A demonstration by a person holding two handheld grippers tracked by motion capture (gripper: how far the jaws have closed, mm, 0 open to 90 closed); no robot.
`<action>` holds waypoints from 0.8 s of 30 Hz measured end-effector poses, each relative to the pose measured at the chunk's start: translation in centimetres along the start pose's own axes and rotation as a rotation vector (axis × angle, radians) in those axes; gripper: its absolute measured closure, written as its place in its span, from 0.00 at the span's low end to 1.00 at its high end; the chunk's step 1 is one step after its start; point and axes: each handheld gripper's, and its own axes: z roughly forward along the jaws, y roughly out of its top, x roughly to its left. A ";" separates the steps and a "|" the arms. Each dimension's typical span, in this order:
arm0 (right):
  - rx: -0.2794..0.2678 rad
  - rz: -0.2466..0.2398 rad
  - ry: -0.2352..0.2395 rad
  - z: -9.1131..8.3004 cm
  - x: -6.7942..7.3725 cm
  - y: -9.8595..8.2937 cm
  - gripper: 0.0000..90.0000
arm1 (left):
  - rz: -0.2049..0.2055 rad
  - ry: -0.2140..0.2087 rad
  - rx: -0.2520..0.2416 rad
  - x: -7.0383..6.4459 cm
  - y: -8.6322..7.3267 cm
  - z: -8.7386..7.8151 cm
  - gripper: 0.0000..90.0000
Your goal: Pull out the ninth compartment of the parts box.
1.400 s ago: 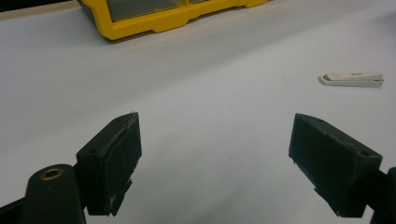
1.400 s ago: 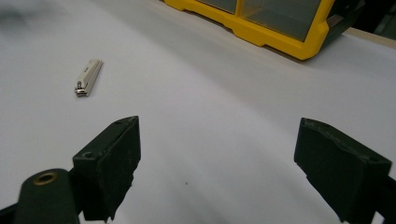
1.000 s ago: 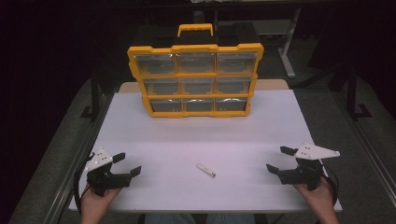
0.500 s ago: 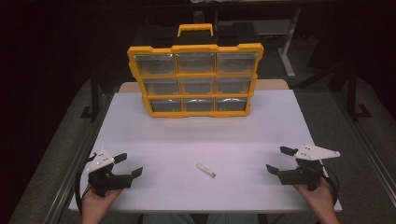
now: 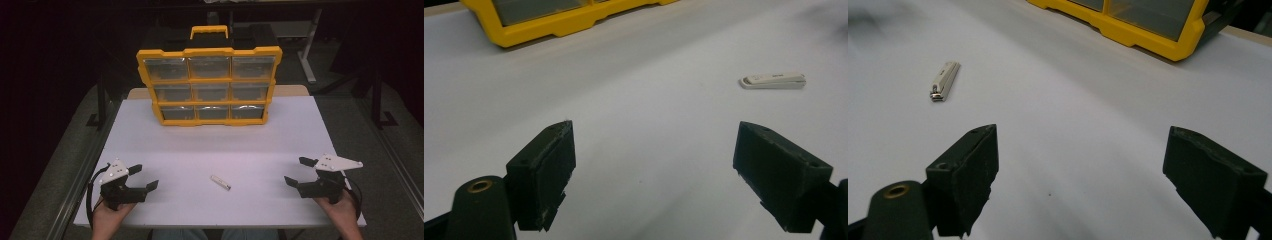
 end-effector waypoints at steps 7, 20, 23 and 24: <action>0.000 0.001 0.003 0.0 0.1 0.0 0.15 | 0.008 -0.035 -0.009 -0.5 0.4 0.7 0.19; -0.014 0.019 -0.006 -0.1 0.2 0.1 0.15 | 0.008 -0.121 -0.042 -1.2 2.6 1.6 0.20; -0.014 0.019 -0.009 -0.1 0.1 0.1 0.15 | 0.026 -0.149 -0.039 -1.6 3.5 2.2 0.21; -0.012 0.022 -0.010 -0.2 0.1 0.1 0.15 | 0.034 -0.156 -0.034 -1.7 3.9 2.4 0.21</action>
